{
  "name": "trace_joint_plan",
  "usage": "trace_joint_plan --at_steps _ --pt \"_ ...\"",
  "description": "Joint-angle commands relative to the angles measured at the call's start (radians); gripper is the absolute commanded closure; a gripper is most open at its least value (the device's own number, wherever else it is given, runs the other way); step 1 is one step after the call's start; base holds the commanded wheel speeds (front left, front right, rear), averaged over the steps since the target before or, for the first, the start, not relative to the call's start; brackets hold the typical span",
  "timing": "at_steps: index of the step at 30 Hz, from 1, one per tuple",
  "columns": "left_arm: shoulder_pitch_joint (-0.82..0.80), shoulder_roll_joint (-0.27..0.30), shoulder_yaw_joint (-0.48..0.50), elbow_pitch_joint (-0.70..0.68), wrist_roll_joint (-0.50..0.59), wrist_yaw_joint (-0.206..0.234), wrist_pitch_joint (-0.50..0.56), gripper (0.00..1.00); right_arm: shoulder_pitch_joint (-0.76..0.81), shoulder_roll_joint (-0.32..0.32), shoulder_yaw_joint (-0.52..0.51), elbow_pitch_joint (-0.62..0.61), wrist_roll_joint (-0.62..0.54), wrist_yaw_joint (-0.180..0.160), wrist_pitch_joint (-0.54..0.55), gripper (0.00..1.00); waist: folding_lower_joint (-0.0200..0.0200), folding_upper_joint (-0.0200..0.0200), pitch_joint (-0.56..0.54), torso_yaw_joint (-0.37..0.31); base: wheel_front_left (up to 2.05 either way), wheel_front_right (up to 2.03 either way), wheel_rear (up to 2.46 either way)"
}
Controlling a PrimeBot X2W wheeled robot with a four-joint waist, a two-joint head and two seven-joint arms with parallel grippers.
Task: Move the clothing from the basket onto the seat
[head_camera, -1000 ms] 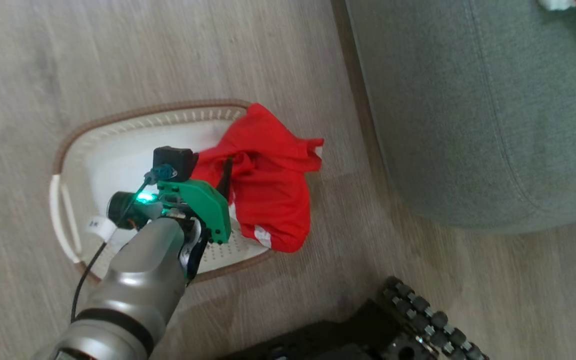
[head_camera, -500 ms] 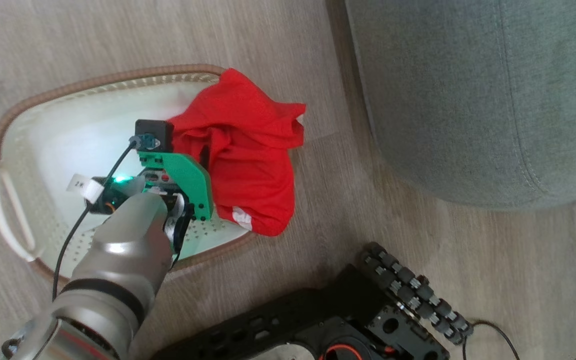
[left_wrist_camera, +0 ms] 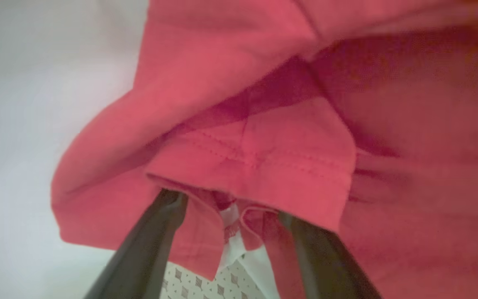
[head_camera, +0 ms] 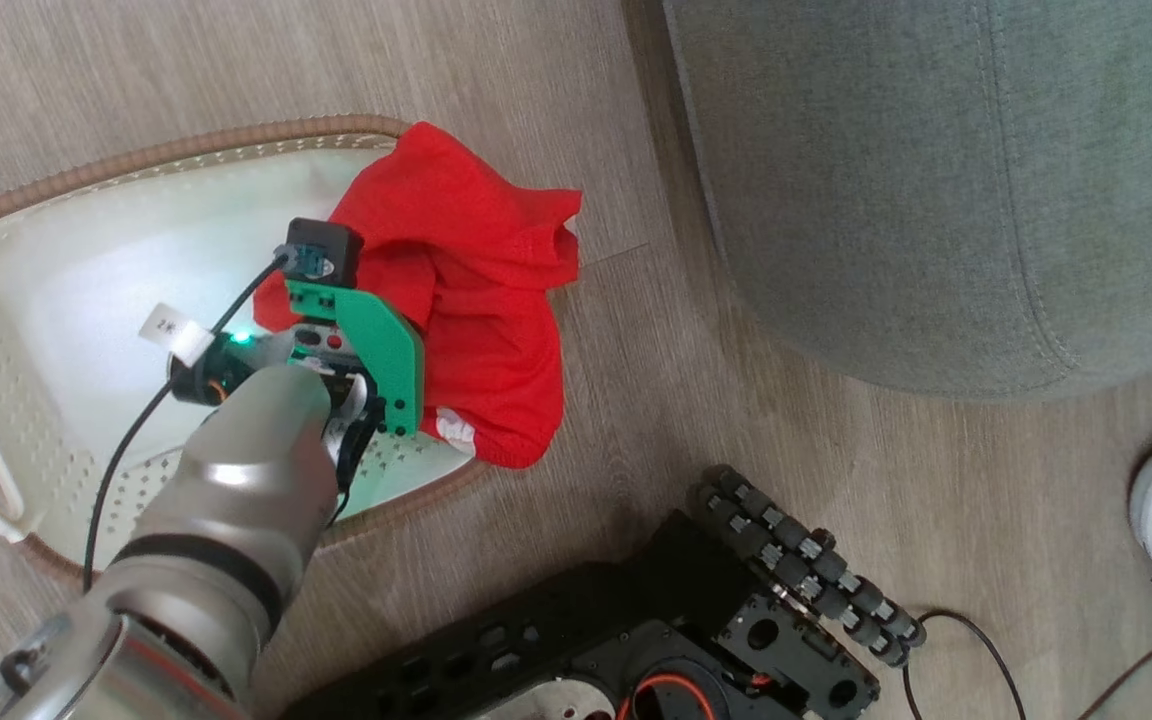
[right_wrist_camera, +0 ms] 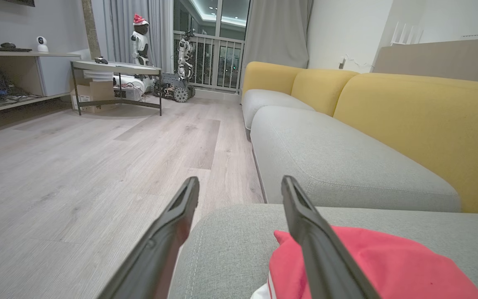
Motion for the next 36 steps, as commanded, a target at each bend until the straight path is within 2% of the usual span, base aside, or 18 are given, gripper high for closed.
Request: trace_joint_plan --at_steps 1,2,4,16,36 --pt "0.011 -0.002 0.004 -0.009 -0.002 -0.001 -0.001 0.03 0.026 -0.013 -0.005 -0.023 0.002 0.0 -0.005 0.0 0.0 0.0 -0.001 -0.001 0.0 0.0 0.0" --pt "0.009 -0.002 0.001 -0.008 -0.004 -0.002 0.0 0.39 0.025 -0.012 -0.003 -0.022 0.001 0.0 -0.005 0.0 0.0 0.0 -0.001 -0.001 0.0 0.0 0.0" --pt "0.007 -0.002 -0.004 -0.006 -0.008 -0.005 0.001 1.0 0.024 -0.01 0.0 -0.018 0.0 0.0 -0.005 0.0 0.0 0.0 -0.005 -0.001 0.0 0.0 0.0" --pt "0.045 -0.002 -0.041 -0.026 -0.042 -0.021 -0.034 1.0 0.035 -0.014 0.002 0.013 -0.008 0.0 -0.005 0.0 0.0 0.0 -0.091 0.024 0.0 0.0 0.0" --pt "0.226 -0.002 -0.148 -0.185 -0.156 -0.04 -0.211 1.0 0.206 -0.059 -0.001 0.077 -0.05 0.0 -0.005 0.0 0.0 0.0 -0.461 0.167 0.0 0.0 0.0"
